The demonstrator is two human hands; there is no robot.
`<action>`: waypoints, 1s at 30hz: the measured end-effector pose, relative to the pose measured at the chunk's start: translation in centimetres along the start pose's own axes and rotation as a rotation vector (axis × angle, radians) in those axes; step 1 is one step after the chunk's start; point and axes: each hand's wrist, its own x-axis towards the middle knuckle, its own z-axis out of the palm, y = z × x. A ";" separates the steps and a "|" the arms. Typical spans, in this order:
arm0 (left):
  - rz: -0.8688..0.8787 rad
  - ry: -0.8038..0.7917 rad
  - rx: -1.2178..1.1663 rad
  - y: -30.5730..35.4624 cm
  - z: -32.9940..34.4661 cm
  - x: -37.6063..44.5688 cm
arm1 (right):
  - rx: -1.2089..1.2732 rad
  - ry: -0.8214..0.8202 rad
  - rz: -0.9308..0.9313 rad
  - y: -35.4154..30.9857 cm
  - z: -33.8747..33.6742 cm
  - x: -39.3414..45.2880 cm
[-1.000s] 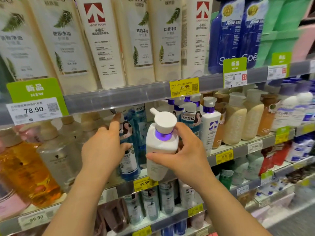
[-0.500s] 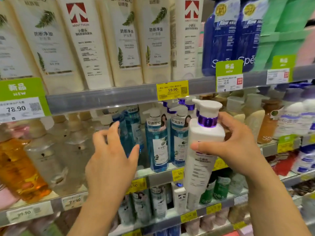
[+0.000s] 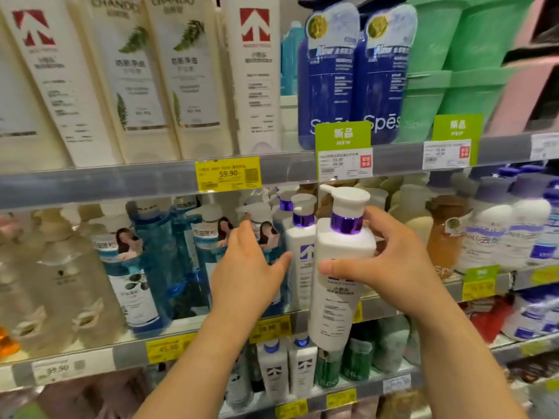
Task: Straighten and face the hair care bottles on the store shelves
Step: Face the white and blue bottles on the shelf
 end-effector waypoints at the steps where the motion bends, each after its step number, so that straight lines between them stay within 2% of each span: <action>1: -0.020 0.012 0.016 0.2 0.3 0.1 | -0.001 -0.019 -0.005 0.4 -0.3 0.3; 6: -0.086 0.116 0.027 0.3 0.3 0.2 | -0.029 -0.093 -0.042 1.6 -0.5 1.7; 11: -0.049 0.115 0.016 0.3 -0.2 -1.4 | -0.035 -0.157 -0.098 2.3 -0.1 2.5; 18: -0.028 0.222 -0.180 0.9 -1.5 -3.9 | -0.017 -0.240 -0.152 2.1 1.2 3.3; 24: -0.050 0.377 -0.333 0.5 -7.4 -3.2 | 0.008 -0.297 -0.179 0.9 2.1 4.5; 30: -0.016 0.358 -0.383 -1.3 -12.5 -3.3 | 0.072 -0.314 -0.198 0.6 4.3 5.0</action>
